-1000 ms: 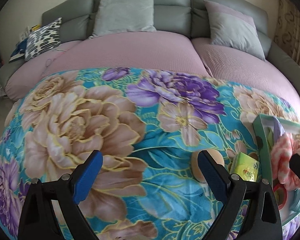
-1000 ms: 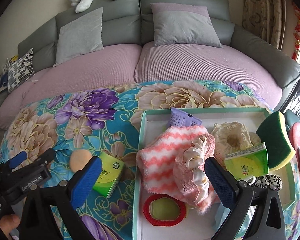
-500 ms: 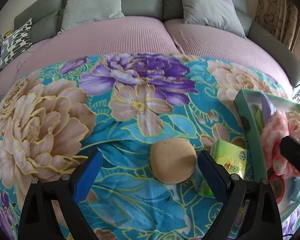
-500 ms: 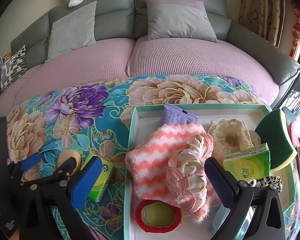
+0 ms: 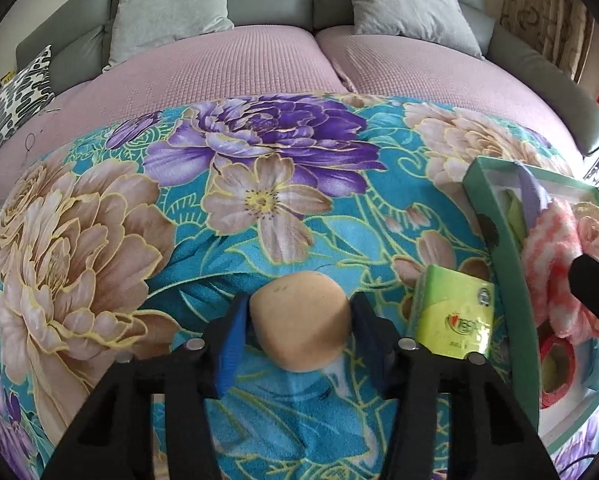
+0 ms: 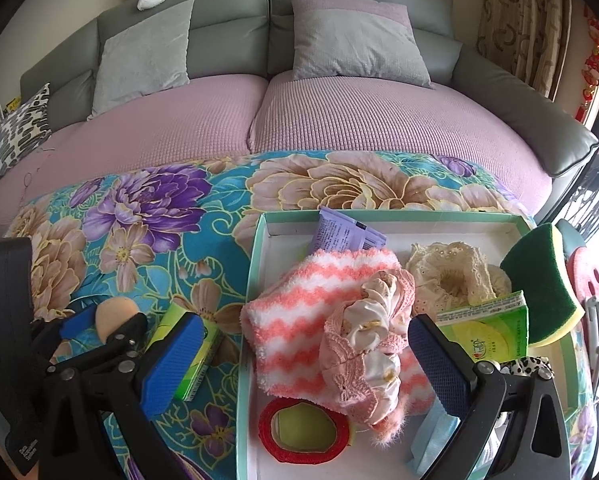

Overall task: Organize soft objects
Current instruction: 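Grasp the round beige sponge puff with the left tool, then hold the puff with the left tool while the right tool grasps the green tissue box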

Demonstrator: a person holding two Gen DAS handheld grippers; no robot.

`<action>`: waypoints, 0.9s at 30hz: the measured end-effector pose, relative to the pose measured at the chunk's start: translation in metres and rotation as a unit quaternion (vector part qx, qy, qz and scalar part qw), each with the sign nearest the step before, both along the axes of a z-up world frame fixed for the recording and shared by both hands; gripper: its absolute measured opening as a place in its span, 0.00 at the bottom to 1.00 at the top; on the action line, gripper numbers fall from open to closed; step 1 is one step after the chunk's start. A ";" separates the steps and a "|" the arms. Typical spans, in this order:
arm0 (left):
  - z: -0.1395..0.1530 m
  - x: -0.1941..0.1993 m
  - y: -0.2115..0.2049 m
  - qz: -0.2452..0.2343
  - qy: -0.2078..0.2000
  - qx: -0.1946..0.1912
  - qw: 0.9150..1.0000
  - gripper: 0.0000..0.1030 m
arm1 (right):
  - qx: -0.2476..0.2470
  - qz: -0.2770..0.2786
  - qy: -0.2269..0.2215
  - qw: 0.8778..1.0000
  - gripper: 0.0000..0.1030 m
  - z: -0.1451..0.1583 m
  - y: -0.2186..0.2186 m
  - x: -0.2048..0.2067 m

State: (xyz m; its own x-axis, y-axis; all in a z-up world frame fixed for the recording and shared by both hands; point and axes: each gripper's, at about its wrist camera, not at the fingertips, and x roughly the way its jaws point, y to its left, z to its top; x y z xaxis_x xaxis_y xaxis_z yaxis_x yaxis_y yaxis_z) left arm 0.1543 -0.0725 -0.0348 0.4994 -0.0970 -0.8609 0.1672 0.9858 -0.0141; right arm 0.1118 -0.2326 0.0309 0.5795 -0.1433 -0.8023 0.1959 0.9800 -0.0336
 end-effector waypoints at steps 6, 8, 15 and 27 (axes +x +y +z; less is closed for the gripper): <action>0.007 -0.007 0.005 -0.003 -0.003 0.000 1.000 0.50 | -0.002 0.002 -0.002 1.000 1.00 0.003 0.001 -0.002; 0.015 -0.012 0.012 0.005 -0.012 0.000 1.000 0.50 | 0.000 0.006 -0.007 1.000 1.00 0.006 0.004 -0.003; 0.037 -0.031 0.049 0.054 -0.041 0.007 0.998 0.50 | 0.029 0.046 -0.026 0.998 1.00 0.017 0.027 -0.009; 0.048 -0.040 0.094 0.114 -0.051 0.002 0.992 0.50 | 0.031 0.092 0.008 0.995 1.00 0.000 0.066 0.001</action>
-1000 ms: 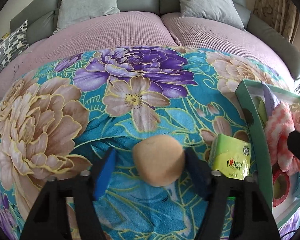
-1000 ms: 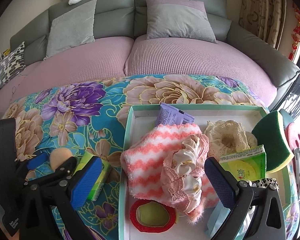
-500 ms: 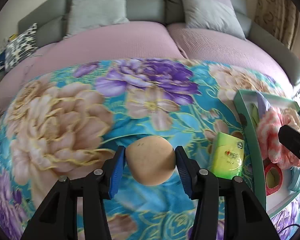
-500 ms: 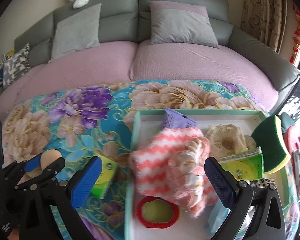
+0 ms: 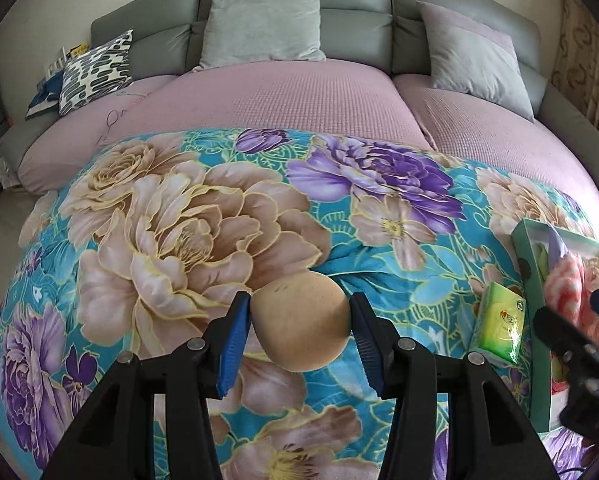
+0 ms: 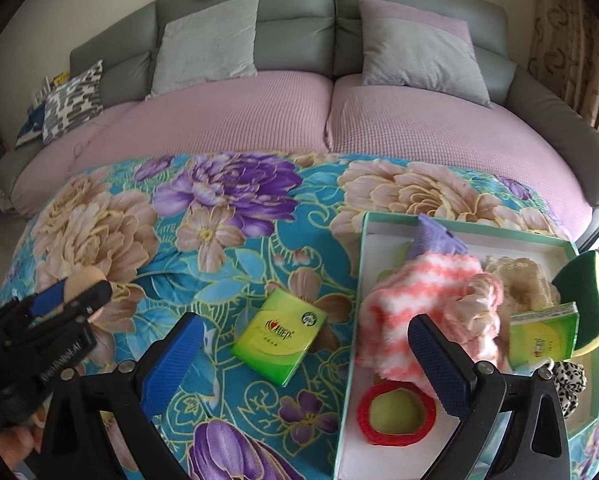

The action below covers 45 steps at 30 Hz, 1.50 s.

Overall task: Organize soft objects
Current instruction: 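Hold the puff with the left tool while the right tool grasps the green tissue box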

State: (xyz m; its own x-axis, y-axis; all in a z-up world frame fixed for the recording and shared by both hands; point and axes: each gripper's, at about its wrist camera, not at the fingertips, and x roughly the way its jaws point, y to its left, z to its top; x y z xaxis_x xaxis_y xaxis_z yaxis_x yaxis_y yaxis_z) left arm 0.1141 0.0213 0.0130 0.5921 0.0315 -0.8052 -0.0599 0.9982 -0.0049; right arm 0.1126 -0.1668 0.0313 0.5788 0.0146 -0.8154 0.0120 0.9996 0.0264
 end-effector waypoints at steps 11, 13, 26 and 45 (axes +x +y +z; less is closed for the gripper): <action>-0.005 0.002 0.012 0.011 0.009 -0.015 1.000 0.50 | 0.068 0.025 0.062 0.995 1.00 -0.039 0.011 0.009; -0.006 0.002 0.014 0.011 0.010 -0.016 1.000 0.50 | 0.063 0.016 0.071 0.995 0.97 -0.045 0.012 0.011; -0.011 0.004 0.021 0.017 0.020 -0.029 0.999 0.50 | 0.052 0.020 0.057 0.997 0.71 -0.063 0.023 0.018; -0.012 0.004 0.014 0.009 0.023 -0.020 0.999 0.51 | 0.017 0.011 0.026 0.999 0.52 -0.066 0.026 0.019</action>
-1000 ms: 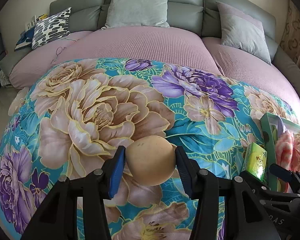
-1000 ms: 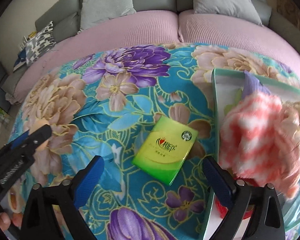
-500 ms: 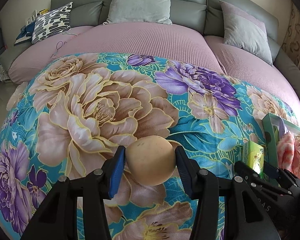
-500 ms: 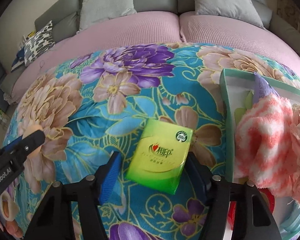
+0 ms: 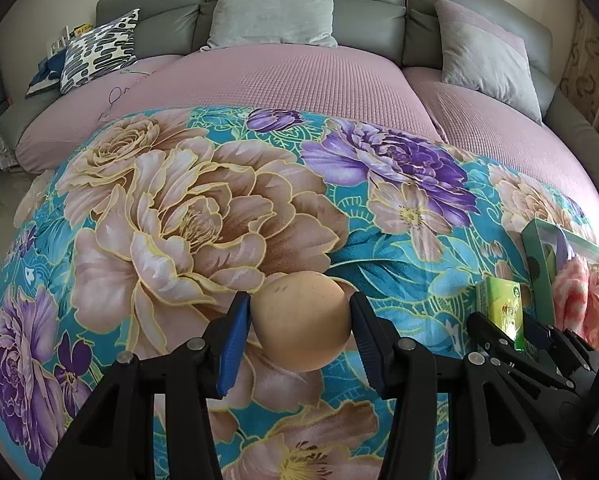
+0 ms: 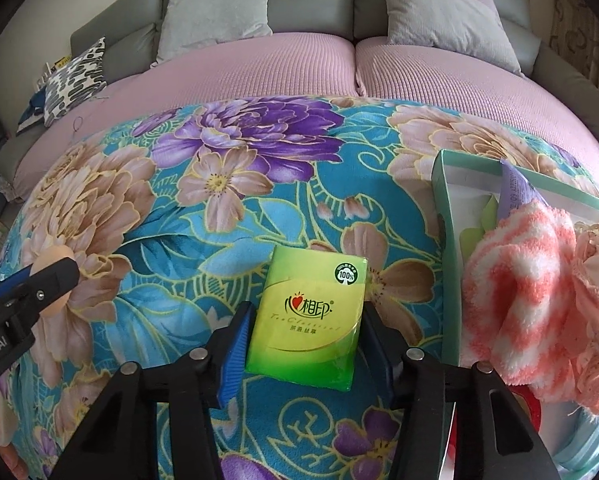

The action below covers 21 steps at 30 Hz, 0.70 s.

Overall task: Organize soft objects
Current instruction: 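Hold the puff with the left tool while the right tool grasps the green tissue box, then carry the puff and tissue box to the tray and open both tools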

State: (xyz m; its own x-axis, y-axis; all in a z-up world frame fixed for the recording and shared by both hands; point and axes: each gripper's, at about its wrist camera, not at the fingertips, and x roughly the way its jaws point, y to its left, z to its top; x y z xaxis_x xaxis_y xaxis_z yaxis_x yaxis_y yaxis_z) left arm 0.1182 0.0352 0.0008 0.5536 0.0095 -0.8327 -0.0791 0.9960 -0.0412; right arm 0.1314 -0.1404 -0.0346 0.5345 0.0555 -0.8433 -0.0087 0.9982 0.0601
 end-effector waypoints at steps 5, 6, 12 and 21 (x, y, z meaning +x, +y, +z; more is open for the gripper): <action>0.003 -0.003 -0.003 -0.002 -0.003 0.005 1.000 0.51 | 0.001 0.007 -0.007 1.000 0.51 0.008 0.000 -0.006; 0.005 -0.004 -0.005 -0.002 -0.005 0.006 1.000 0.51 | 0.004 0.007 -0.012 1.000 0.51 0.012 -0.001 -0.008; 0.025 -0.016 -0.014 -0.010 -0.034 0.003 0.999 0.51 | 0.029 -0.003 -0.047 0.998 0.51 0.043 -0.016 -0.025; 0.054 -0.042 -0.054 -0.064 -0.068 -0.008 0.996 0.51 | 0.027 -0.040 -0.097 0.994 0.51 0.088 -0.054 -0.067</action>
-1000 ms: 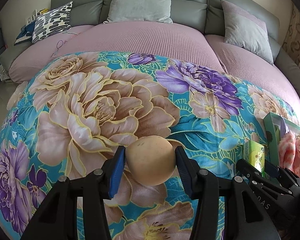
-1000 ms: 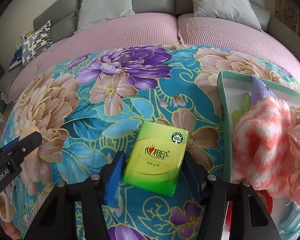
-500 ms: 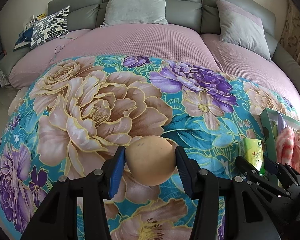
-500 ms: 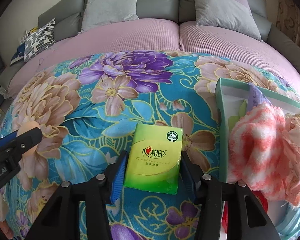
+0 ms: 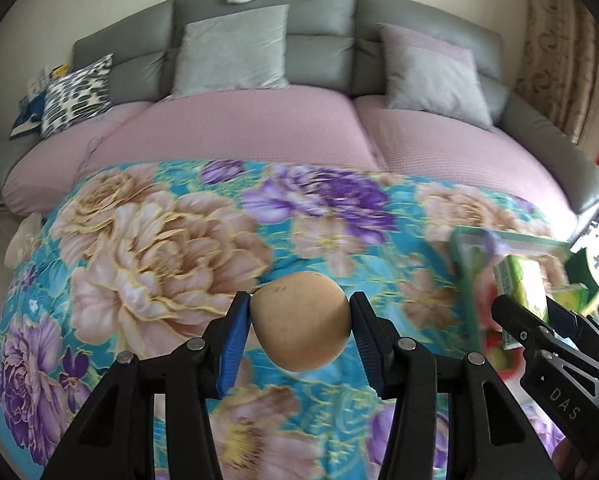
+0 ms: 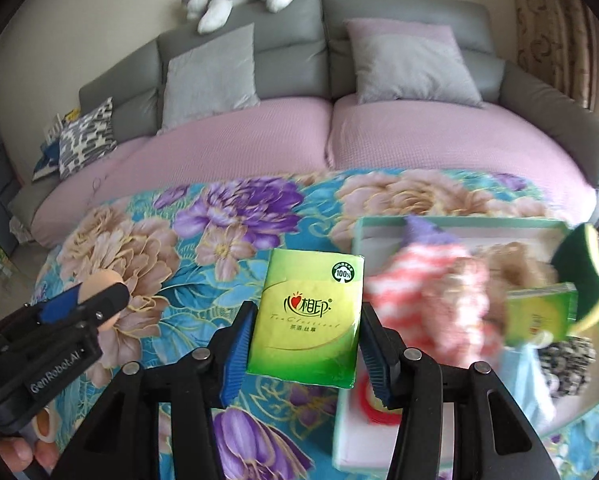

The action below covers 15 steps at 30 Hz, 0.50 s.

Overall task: Organize soft objects
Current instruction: 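Carry the puff and tissue box to the tray and open both tools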

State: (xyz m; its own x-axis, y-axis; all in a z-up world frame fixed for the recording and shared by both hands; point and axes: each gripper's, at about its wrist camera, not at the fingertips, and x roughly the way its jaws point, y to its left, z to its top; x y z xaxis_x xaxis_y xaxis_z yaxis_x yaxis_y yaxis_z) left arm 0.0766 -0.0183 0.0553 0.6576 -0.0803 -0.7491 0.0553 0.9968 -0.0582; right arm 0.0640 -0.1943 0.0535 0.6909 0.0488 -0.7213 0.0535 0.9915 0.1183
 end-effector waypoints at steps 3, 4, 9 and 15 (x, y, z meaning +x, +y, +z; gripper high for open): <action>0.007 -0.012 -0.020 -0.027 -0.010 -0.002 1.000 0.51 | -0.009 -0.023 -0.009 1.000 0.51 0.010 -0.018 -0.020; 0.009 -0.015 -0.026 -0.034 -0.012 -0.002 0.999 0.51 | -0.011 -0.032 -0.011 0.999 0.51 0.013 -0.026 -0.027; 0.011 -0.035 -0.060 -0.080 -0.015 0.000 0.997 0.51 | -0.007 -0.076 -0.012 0.997 0.51 0.018 -0.063 -0.056; 0.011 -0.047 -0.100 -0.125 -0.022 0.004 0.992 0.51 | -0.009 -0.112 -0.011 0.994 0.51 0.018 -0.102 -0.073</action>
State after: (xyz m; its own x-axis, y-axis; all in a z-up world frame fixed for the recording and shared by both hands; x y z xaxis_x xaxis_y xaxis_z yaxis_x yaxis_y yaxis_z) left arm 0.0293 -0.1179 0.0662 0.6502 -0.2399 -0.7209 0.3034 0.9519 -0.0431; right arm -0.0089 -0.2959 0.0718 0.6980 -0.1208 -0.7059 0.2712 0.9568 0.1045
